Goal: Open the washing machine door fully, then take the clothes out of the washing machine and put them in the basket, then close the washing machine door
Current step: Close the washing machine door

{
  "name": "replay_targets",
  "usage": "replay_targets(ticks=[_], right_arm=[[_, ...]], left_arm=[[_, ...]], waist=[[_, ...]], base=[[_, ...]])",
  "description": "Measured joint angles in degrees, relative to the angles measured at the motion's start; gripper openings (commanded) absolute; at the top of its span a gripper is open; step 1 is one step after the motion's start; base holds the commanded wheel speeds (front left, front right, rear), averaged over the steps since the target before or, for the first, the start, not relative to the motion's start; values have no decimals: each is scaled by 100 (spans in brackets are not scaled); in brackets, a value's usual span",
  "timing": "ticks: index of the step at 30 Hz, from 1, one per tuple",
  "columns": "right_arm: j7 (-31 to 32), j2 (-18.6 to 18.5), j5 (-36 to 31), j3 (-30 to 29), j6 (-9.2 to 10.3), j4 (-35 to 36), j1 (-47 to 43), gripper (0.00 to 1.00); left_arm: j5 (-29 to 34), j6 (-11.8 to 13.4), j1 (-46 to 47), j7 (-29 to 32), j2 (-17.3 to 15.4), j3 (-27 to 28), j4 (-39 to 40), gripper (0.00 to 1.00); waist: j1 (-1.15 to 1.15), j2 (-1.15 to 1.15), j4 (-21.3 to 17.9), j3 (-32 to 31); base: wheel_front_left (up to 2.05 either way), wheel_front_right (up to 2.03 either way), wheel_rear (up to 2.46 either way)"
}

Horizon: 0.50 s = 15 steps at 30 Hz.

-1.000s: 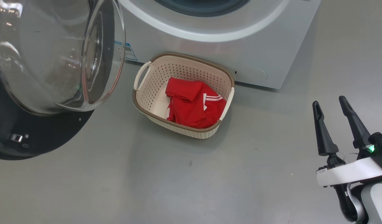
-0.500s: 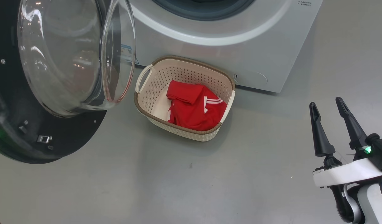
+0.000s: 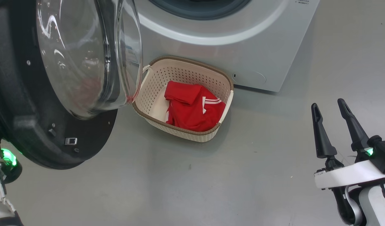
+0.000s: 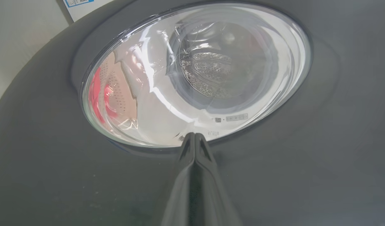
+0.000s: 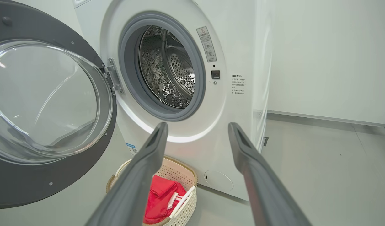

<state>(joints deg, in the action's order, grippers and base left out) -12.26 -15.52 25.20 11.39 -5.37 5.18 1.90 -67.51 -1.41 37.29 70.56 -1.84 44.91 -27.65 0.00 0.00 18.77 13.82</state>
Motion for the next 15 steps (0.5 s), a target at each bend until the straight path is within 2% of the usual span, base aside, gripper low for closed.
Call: replay_targets(ticks=[15], right_arm=[[-49, 41, 1, 0, 0, -70, 4, 100]], left_arm=[[-387, -5, -417, 528, 111, -347, 772, 0]], waist=[[0, 0, -121, -55]], base=[[0, 0, 0]])
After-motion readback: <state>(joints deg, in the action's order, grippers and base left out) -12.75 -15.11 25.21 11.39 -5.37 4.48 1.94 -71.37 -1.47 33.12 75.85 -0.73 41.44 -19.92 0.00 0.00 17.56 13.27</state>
